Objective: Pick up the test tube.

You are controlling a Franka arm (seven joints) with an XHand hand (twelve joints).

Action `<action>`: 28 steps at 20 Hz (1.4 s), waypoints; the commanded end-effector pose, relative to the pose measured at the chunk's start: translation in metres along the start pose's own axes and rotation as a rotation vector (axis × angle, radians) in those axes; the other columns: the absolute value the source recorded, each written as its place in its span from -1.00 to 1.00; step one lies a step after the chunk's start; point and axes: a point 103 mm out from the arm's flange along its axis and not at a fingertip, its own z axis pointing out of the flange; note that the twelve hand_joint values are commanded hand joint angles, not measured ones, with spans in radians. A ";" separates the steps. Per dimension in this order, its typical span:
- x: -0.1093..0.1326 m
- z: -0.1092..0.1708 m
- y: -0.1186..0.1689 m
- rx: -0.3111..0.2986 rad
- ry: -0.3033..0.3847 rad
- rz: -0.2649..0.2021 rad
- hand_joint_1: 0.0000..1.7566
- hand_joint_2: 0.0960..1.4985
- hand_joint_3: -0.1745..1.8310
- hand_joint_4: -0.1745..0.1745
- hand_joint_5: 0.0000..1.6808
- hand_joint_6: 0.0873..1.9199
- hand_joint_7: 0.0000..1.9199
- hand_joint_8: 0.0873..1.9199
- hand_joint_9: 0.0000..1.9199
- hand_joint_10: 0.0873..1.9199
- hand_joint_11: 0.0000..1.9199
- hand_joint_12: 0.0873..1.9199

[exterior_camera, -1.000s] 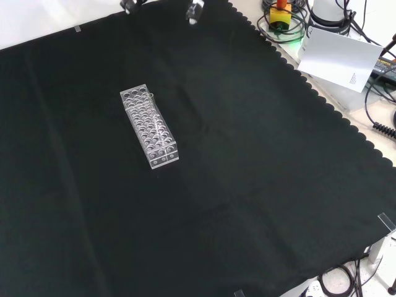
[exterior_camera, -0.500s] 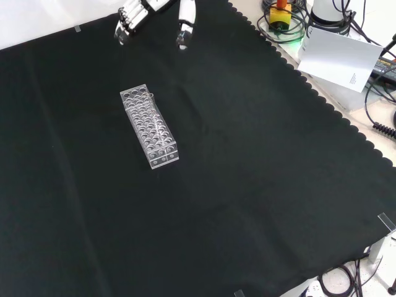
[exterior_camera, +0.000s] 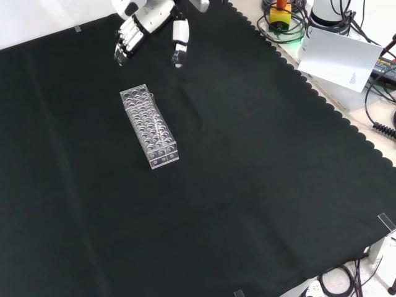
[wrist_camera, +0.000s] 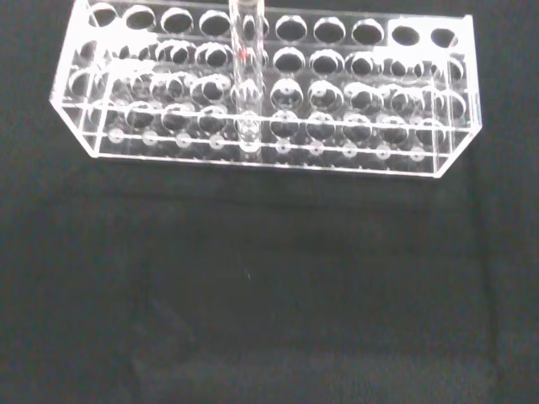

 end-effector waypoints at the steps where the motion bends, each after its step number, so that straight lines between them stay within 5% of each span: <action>1: -0.005 0.023 0.018 0.044 -0.014 0.018 -0.56 0.07 -0.70 0.18 -1.00 -1.00 -1.00 -0.74 -1.00 -0.61 -1.00 0.40; 8: -0.007 0.036 0.029 0.020 -0.026 0.023 -0.52 0.08 -0.72 0.12 -0.96 -1.00 -1.00 -0.55 -1.00 -0.46 -1.00 0.46; 13: -0.002 0.038 0.037 -0.029 -0.036 0.026 -0.30 0.08 -0.73 0.05 -0.82 -1.00 -0.95 -0.24 -1.00 -0.13 -1.00 0.61; 19: 0.004 0.043 0.049 -0.041 -0.054 0.026 -0.15 0.07 -0.73 0.01 -0.74 -1.00 -0.89 -0.18 -0.96 -0.04 -1.00 0.64; 28: 0.017 0.046 0.057 -0.057 -0.073 -0.001 -0.04 -0.05 -0.58 -0.16 -0.43 -0.99 -0.38 -0.08 -0.60 -0.13 -0.97 0.69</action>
